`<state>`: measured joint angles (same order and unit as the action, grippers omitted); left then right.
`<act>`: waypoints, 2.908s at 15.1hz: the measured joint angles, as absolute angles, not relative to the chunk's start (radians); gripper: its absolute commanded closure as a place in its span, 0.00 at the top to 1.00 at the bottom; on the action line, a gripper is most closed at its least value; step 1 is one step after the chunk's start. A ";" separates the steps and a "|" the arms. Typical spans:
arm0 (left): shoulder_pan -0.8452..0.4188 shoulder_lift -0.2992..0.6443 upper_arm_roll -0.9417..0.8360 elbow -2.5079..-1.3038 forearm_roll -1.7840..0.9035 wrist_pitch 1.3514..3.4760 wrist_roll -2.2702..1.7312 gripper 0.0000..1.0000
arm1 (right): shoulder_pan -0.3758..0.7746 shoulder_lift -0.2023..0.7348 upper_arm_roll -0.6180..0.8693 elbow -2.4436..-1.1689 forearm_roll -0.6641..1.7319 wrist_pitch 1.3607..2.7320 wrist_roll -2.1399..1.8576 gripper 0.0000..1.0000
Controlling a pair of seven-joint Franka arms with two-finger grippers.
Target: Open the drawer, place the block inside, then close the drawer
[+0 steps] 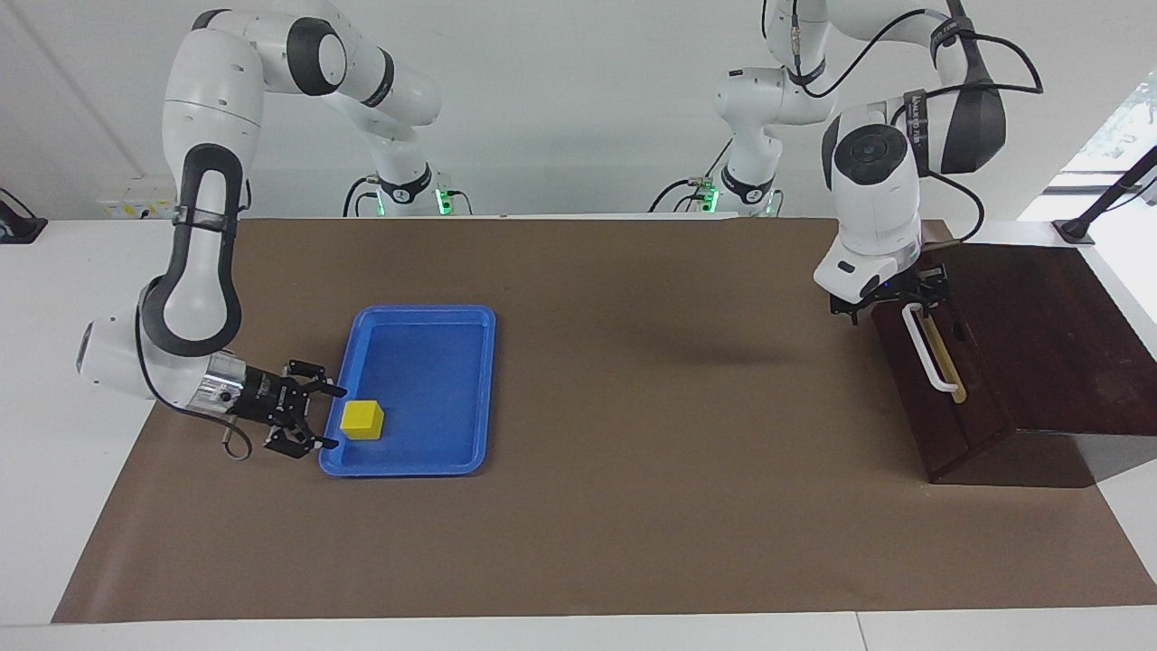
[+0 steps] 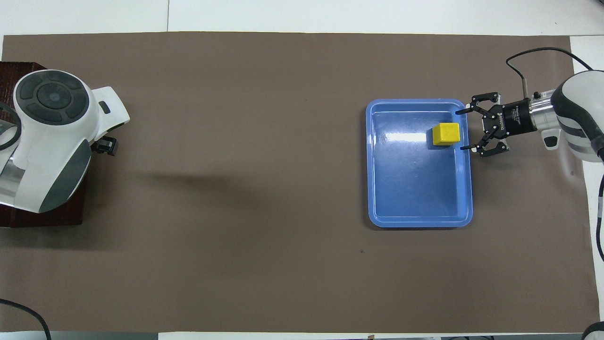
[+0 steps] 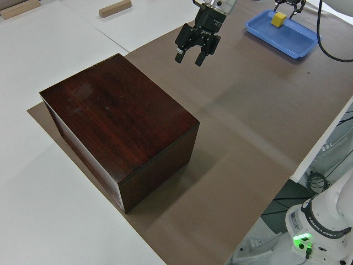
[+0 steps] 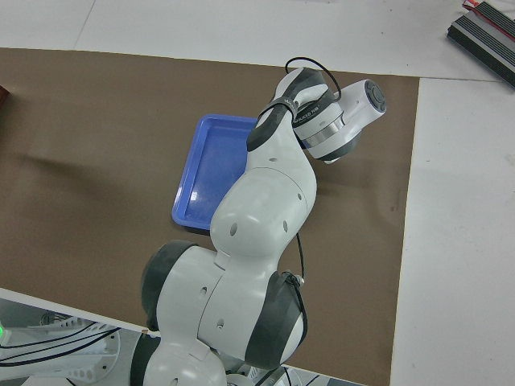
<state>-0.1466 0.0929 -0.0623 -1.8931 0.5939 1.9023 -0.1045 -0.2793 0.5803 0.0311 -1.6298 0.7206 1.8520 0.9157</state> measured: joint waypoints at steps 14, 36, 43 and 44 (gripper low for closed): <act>-0.085 0.140 -0.057 -1.970 0.687 2.064 -0.113 1.00 | -0.245 0.586 0.028 -1.620 0.721 1.861 0.916 1.00; -0.047 0.170 -0.065 -2.022 0.695 2.106 -0.215 1.00 | -0.235 0.569 0.035 -1.602 0.721 1.869 0.916 0.00; -0.083 0.170 -0.069 -2.024 0.696 2.105 -0.249 1.00 | -0.206 0.410 0.136 -1.579 0.722 1.809 1.098 0.00; -0.093 0.170 -0.069 -2.025 0.696 2.104 -0.252 1.00 | -0.206 0.390 0.154 -1.574 0.722 1.805 1.133 0.00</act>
<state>-0.0926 0.1696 -0.0692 -2.0245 0.6961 2.1042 -0.2525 -0.2060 0.3901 0.1538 -1.5739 0.7222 1.8054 1.1330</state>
